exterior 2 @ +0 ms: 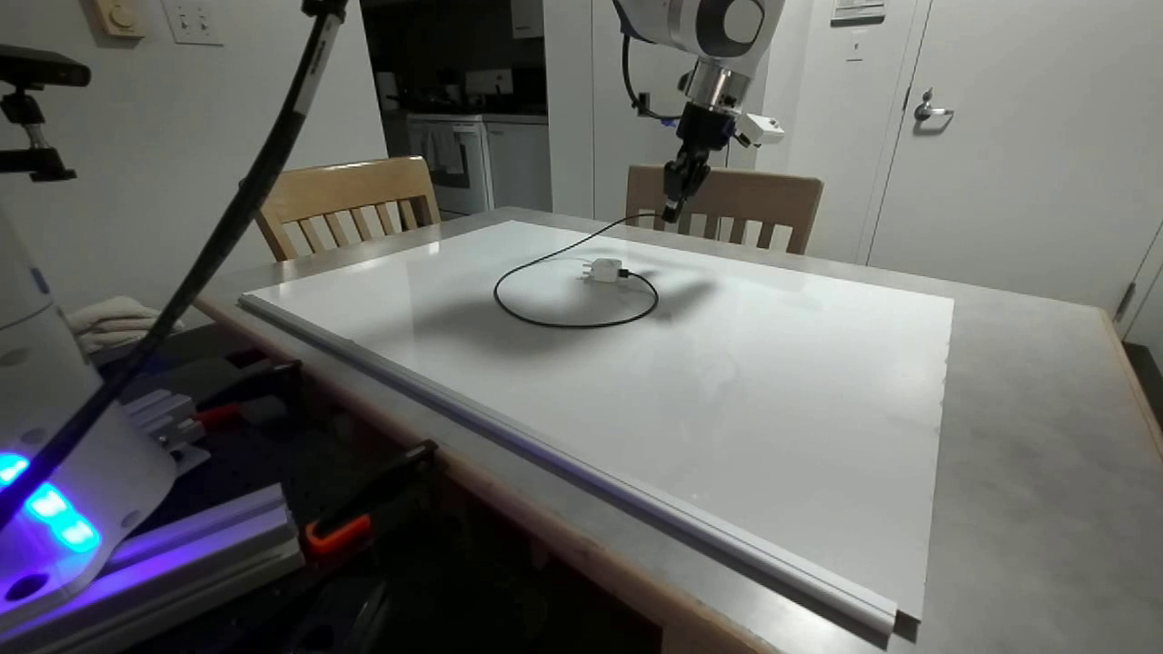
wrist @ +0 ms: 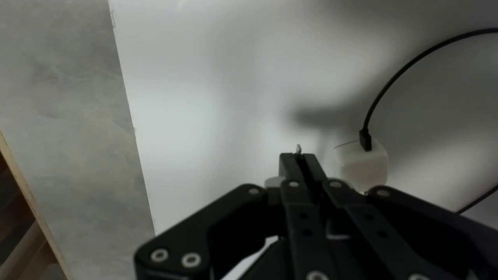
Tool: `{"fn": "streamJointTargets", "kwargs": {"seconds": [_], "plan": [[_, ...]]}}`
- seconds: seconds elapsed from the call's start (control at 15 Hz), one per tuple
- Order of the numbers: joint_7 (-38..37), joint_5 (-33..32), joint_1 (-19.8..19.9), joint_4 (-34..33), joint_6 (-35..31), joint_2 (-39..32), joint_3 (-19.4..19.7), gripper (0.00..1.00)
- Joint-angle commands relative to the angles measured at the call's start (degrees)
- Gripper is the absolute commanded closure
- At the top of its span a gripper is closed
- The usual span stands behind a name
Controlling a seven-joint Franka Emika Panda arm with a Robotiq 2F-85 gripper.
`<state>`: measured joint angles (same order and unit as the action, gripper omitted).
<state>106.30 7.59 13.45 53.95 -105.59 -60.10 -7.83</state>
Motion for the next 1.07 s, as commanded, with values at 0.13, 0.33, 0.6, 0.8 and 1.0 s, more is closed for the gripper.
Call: {"fn": "streamJointTargets", "kwargs": {"seconds": [0.13, 0.33, 0.6, 0.8, 1.0], "plan": [[0.0, 0.0, 0.0, 0.0, 0.0, 0.0, 0.0, 0.98], [1.12, 0.61, -0.4, -3.1, 2.57, -1.57, -0.41, 0.98], [1.45, -0.04, -2.47, -8.53, 10.42, -4.11, -0.81, 0.98], [2.26, -0.27, -3.99, -12.24, 14.79, -5.82, -0.93, 0.98], [4.43, -0.75, -5.52, -16.5, 18.53, -8.27, -0.97, 0.98]]}}
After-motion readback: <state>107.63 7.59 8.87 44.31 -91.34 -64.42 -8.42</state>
